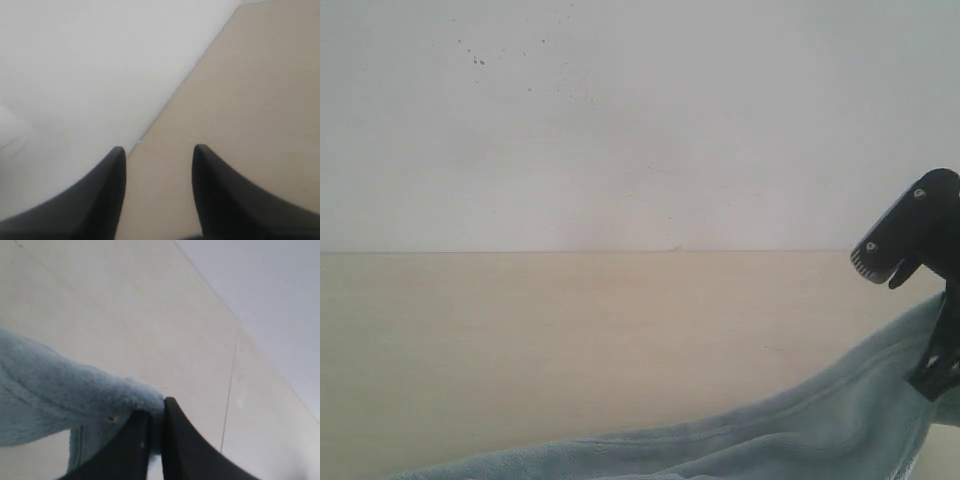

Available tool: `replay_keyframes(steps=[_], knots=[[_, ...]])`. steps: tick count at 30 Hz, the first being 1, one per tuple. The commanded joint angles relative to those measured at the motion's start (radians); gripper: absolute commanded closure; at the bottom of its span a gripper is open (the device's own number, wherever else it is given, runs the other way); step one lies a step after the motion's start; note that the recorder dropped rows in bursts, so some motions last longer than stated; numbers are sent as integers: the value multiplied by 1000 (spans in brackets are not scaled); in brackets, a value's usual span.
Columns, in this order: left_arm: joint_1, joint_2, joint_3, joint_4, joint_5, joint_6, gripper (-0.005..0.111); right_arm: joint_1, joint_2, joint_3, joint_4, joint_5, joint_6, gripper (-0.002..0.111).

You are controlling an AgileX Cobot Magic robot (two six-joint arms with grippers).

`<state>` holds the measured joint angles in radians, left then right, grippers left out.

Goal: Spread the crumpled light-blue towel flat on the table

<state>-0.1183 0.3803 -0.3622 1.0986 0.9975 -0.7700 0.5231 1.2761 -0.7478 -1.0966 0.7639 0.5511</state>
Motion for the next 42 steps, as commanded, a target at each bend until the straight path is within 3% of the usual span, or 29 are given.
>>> replay_keyframes(steps=[1, 8, 17, 22, 27, 42], knots=[[-14, -11, -53, -235, -173, 187, 66, -5, -9, -7, 174, -73, -148, 101], [-22, 27, -93, -558, -431, 486, 66, -5, -9, -7, 482, -214, -511, 101], [-22, 227, -93, -659, -615, 525, 66, -5, -9, -7, 485, -223, -513, 101], [-70, 389, -93, -765, -632, 704, 66, -5, -9, -7, 483, -246, -513, 101], [-104, 546, -93, -774, -676, 737, 66, -5, -9, -7, 483, -259, -506, 101], [-104, 853, -93, -757, -832, 737, 66, -5, -9, -7, 484, -299, -497, 101]])
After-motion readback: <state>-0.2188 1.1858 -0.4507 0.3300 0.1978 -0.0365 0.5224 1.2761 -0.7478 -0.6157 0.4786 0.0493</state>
